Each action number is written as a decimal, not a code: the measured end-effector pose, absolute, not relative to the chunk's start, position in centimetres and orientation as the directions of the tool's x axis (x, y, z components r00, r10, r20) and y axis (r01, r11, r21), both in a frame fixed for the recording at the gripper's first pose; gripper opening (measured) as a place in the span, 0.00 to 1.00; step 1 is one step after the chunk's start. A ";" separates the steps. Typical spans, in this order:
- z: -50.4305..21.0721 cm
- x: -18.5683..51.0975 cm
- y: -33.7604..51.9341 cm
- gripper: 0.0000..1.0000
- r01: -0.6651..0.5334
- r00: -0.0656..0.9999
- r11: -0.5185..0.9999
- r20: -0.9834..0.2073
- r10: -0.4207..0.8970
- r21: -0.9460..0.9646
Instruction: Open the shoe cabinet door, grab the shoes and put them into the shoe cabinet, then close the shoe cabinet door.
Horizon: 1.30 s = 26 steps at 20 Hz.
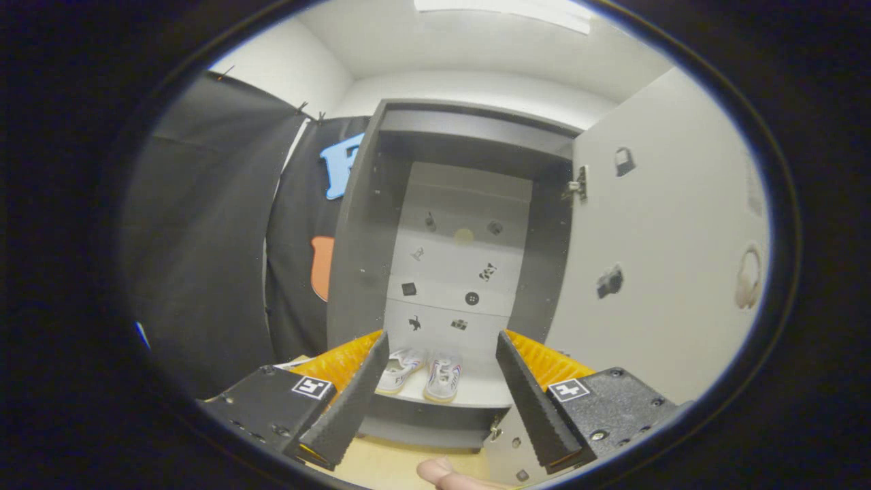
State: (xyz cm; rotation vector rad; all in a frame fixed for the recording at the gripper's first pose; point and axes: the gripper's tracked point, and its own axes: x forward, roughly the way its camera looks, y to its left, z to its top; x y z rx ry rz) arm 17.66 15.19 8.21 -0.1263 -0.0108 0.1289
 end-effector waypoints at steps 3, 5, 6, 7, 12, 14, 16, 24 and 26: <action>10.6 11.2 12.3 1.00 -0.138 0.990 0.986 0.010 0.140 -0.095; 12.1 7.4 10.1 1.00 -0.150 0.987 0.985 0.041 0.154 -0.088; 13.2 5.3 8.5 1.00 -0.138 0.987 0.987 0.070 0.143 -0.078; 13.8 3.6 6.9 1.00 -0.126 0.987 0.989 0.090 0.133 -0.073; 16.7 -5.0 -1.0 1.00 -0.084 0.983 0.995 0.161 0.091 -0.047; 17.6 -7.6 -5.0 1.00 -0.049 0.979 0.998 0.194 0.057 -0.042; 18.2 -9.3 -9.2 1.00 -0.010 0.977 1.000 0.213 0.012 -0.011; 12.9 -3.1 -19.0 1.00 0.102 0.995 0.995 0.013 -0.102 -0.013; 10.9 -0.3 -20.6 1.00 0.100 0.994 0.994 -0.040 -0.101 -0.042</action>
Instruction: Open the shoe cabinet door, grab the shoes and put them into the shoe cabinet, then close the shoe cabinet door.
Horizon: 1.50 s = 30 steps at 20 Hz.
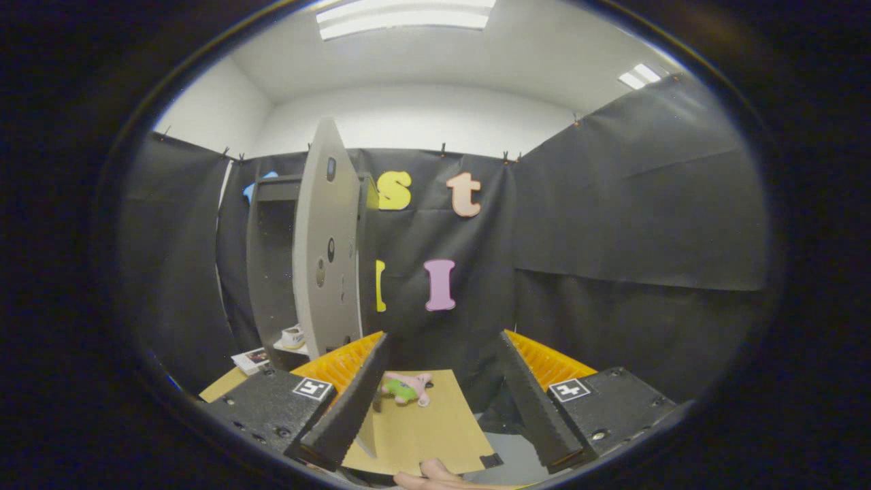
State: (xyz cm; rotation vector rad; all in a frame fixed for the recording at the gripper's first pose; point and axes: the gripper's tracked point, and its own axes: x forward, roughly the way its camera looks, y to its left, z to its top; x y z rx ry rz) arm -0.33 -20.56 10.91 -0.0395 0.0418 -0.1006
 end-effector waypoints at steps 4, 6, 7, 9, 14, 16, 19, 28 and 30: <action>9.0 4.4 -22.5 1.00 0.064 0.993 0.998 -0.097 -0.064 -0.001; 7.9 6.4 -22.4 1.00 0.012 0.993 0.999 -0.121 -0.007 0.044; 7.2 7.3 -22.8 1.00 0.005 0.991 0.999 -0.133 0.001 0.050; 5.8 8.3 -23.5 1.00 0.027 0.987 0.998 -0.157 -0.019 0.049; 3.4 11.3 -19.4 0.98 -0.087 0.980 0.994 -0.175 0.098 0.071; 2.7 11.4 -16.6 0.98 -0.149 0.970 0.985 -0.184 0.161 0.082; 1.9 10.9 -12.7 0.98 -0.219 0.955 0.974 -0.193 0.225 0.053; 2.1 9.7 -7.1 0.91 -0.225 0.954 0.973 -0.192 0.232 0.058; 2.1 9.6 -5.6 0.90 -0.219 0.958 0.974 -0.178 0.226 0.059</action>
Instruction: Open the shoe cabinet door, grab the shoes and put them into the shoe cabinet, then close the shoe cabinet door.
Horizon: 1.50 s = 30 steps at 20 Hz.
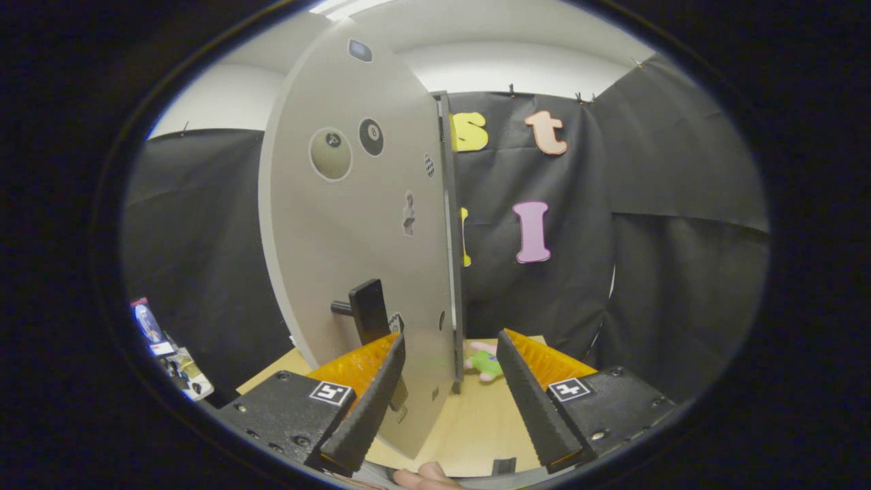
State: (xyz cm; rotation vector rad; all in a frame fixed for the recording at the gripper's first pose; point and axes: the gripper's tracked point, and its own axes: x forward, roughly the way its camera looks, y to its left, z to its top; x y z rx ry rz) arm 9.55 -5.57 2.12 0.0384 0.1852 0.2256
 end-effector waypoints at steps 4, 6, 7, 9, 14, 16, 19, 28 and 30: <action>2.2 9.5 -2.9 0.91 -0.201 0.966 0.979 -0.158 0.205 0.043; 2.2 9.7 -2.2 0.91 -0.172 0.974 0.984 -0.145 0.176 0.042; 2.5 10.0 -1.9 0.91 -0.152 0.979 0.988 -0.130 0.155 0.033; 3.0 10.3 -1.5 0.91 -0.113 0.989 0.994 -0.099 0.113 0.009; 2.3 11.1 2.2 0.91 -0.149 0.983 0.988 -0.105 0.151 0.034; 2.1 11.8 3.3 0.91 -0.145 0.984 0.989 -0.102 0.147 0.031; 2.5 13.3 5.1 0.91 -0.099 0.993 0.995 -0.065 0.099 0.001; 1.5 18.1 14.7 0.93 -0.148 0.987 0.989 -0.060 0.146 -0.029; 1.5 18.3 16.7 0.93 -0.157 0.987 0.987 -0.052 0.155 -0.035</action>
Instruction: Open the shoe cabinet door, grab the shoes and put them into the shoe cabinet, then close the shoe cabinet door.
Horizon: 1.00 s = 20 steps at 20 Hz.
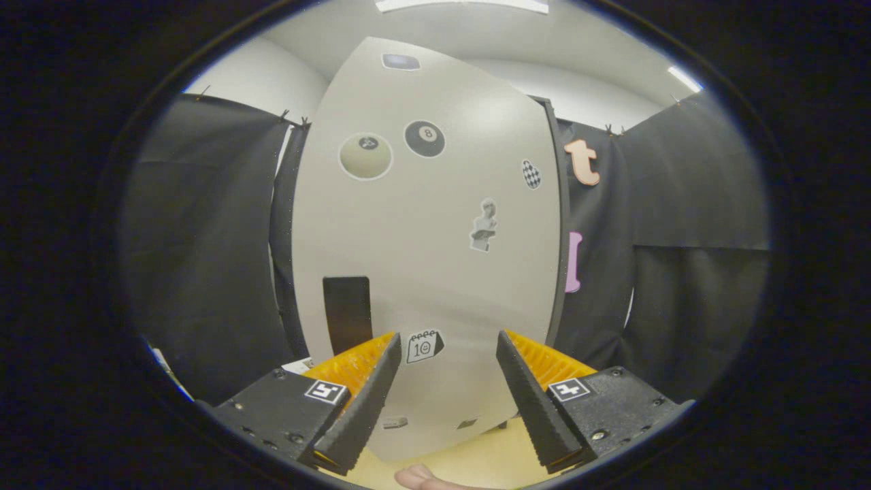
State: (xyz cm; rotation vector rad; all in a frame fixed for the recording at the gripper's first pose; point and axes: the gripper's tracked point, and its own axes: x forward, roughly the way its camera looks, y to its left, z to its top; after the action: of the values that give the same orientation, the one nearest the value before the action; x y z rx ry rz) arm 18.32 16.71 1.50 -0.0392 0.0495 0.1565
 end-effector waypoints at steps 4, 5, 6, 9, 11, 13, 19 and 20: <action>1.1 16.5 19.1 0.95 -0.200 0.979 0.979 -0.045 0.198 -0.042; 1.0 15.7 19.2 0.96 -0.203 0.979 0.978 -0.046 0.201 -0.046; 0.9 15.0 19.0 0.97 -0.194 0.980 0.979 -0.055 0.191 -0.062; 0.0 12.2 17.3 0.99 -0.153 0.987 0.986 -0.066 0.149 -0.069; -0.5 9.5 16.3 0.98 -0.164 0.985 0.986 -0.055 0.161 -0.039; -1.0 6.7 15.0 0.98 -0.169 0.985 0.985 -0.023 0.170 0.026; -2.3 1.7 10.9 0.99 -0.133 0.991 0.986 -0.008 0.135 0.104; -2.2 1.1 10.4 0.99 -0.132 0.991 0.984 0.008 0.132 0.117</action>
State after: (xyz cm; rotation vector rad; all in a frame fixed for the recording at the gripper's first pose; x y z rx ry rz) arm 1.07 10.42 -2.20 0.1172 0.0002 0.1331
